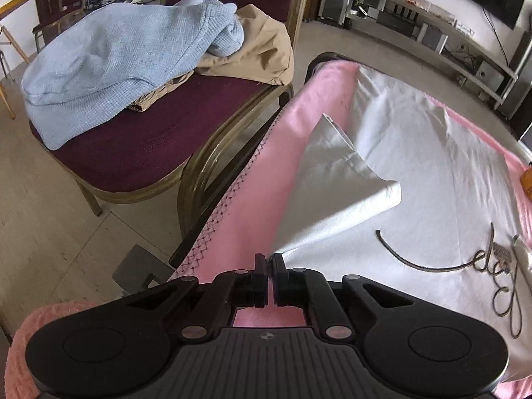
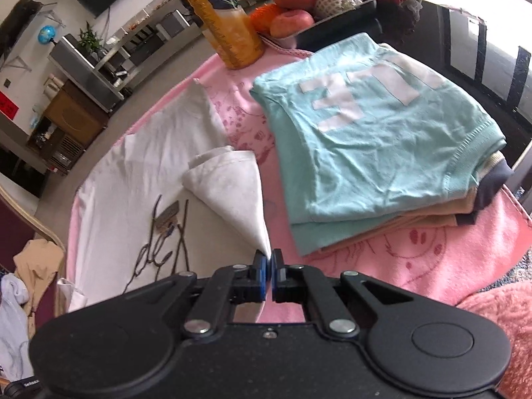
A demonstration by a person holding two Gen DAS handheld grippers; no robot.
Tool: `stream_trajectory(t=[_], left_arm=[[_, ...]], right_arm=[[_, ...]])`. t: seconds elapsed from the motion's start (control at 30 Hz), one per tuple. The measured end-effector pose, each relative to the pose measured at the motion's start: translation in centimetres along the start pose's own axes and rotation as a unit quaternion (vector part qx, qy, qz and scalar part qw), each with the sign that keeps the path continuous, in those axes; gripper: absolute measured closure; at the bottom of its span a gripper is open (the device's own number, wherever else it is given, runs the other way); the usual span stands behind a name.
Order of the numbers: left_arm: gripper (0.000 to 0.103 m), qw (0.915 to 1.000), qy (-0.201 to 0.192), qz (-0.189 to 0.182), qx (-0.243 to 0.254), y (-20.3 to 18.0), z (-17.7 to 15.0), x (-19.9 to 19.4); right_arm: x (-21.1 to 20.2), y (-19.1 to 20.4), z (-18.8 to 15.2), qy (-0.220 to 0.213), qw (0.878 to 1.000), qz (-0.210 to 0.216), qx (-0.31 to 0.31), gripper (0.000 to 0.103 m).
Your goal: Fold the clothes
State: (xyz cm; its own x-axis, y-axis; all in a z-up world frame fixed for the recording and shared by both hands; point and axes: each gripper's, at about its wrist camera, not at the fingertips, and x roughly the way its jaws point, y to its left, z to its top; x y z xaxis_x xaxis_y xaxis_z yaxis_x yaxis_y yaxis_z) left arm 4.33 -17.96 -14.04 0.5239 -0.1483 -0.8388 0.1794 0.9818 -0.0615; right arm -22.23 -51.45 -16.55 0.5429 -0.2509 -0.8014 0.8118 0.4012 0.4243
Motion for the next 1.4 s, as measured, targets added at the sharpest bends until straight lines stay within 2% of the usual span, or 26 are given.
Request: stream_trajectory(t=[0.1, 0.17, 0.27, 0.33, 0.37, 0.47, 0.53, 0.6, 0.67, 0.7, 0.77, 0.87, 1.0, 1.07, 1.1, 1.17, 1.2, 1.27, 1.33, 1.4], left_arm=[[0.096, 0.9991, 0.004, 0.03, 0.03, -1.1, -0.3, 1.9], [0.093, 0.9972, 0.0, 0.053, 0.053, -1.9, -0.8, 3.5], [0.091, 0.9947, 0.02, 0.076, 0.066, -2.2, -0.6, 4.4], [0.076, 0.9962, 0.015, 0.065, 0.057, -1.7, -0.5, 3.3], [0.074, 0.9968, 0.009, 0.061, 0.052, -1.4, -0.5, 2.5], [0.074, 0.9972, -0.007, 0.041, 0.062, -1.3, -1.5, -0.4], [0.07, 0.9953, -0.008, 0.001, 0.097, -1.9, -2.8, -2.0], [0.067, 0.9882, 0.001, -0.052, 0.144, -3.0, -4.3, -3.2], [0.067, 0.9761, 0.015, -0.099, 0.193, -4.6, -5.9, -3.8], [0.066, 0.9704, 0.015, -0.11, 0.215, -5.6, -6.7, -3.9], [0.066, 0.9617, 0.005, -0.103, 0.254, -7.5, -7.8, -3.6], [0.067, 0.9566, 0.001, -0.084, 0.279, -9.7, -8.2, -2.3], [0.068, 0.9549, 0.007, -0.055, 0.292, -11.0, -8.1, -0.3], [0.085, 0.9543, 0.009, -0.053, 0.294, -11.1, -8.2, 0.0], [0.094, 0.9545, 0.012, -0.054, 0.293, -11.0, -8.1, 0.1], [0.096, 0.9554, 0.011, -0.058, 0.289, -10.5, -7.8, -0.4], [0.096, 0.9548, 0.006, -0.059, 0.292, -10.4, -7.6, -0.9], [0.097, 0.9538, 0.006, -0.07, 0.292, -10.2, -6.9, -2.0], [0.097, 0.9526, 0.012, -0.087, 0.291, -9.9, -6.2, -3.1], [0.1, 0.949, 0.034, -0.096, 0.298, -9.9, -6.2, -3.2]], right_arm=[[1.4, -0.2, -0.2, 0.008, 1.0, -0.01, -0.013, 0.1], [2.7, -0.1, -0.5, 0.01, 0.999, -0.002, -0.034, 0.099], [3.2, 0.2, -1.2, 0.014, 0.997, -0.02, -0.071, 0.093], [2.7, 0.2, -1.4, 0.016, 0.996, -0.019, -0.081, 0.086], [2.2, 0.3, -1.5, 0.021, 0.996, -0.019, -0.086, 0.08], [0.2, 0.5, -1.9, 0.029, 0.995, -0.004, -0.095, 0.076], [-0.6, 0.7, -2.8, 0.045, 0.992, 0.038, -0.111, 0.074], [-0.7, 1.3, -4.0, 0.071, 0.985, 0.078, -0.135, 0.073], [-0.2, 2.2, -5.4, 0.097, 0.975, 0.11, -0.167, 0.073], [0.3, 2.7, -6.2, 0.108, 0.969, 0.123, -0.184, 0.073], [1.0, 4.0, -7.5, 0.116, 0.96, 0.131, -0.217, 0.073], [1.6, 5.9, -9.2, 0.106, 0.947, 0.123, -0.276, 0.072], [2.2, 7.6, -10.8, 0.06, 0.931, 0.081, -0.351, 0.068], [2.5, 7.7, -11.4, 0.059, 0.926, 0.071, -0.367, 0.069], [2.6, 7.7, -11.5, 0.054, 0.924, 0.06, -0.374, 0.08], [2.8, 7.8, -11.8, 0.04, 0.92, 0.036, -0.389, 0.1], [2.4, 7.9, -11.6, 0.035, 0.921, 0.033, -0.387, 0.1], [1.2, 8.0, -10.5, 0.031, 0.932, 0.045, -0.358, 0.101], [0.2, 8.3, -9.5, 0.047, 0.941, 0.064, -0.327, 0.101], [-0.4, 8.6, -9.1, 0.072, 0.943, 0.073, -0.317, 0.101]])
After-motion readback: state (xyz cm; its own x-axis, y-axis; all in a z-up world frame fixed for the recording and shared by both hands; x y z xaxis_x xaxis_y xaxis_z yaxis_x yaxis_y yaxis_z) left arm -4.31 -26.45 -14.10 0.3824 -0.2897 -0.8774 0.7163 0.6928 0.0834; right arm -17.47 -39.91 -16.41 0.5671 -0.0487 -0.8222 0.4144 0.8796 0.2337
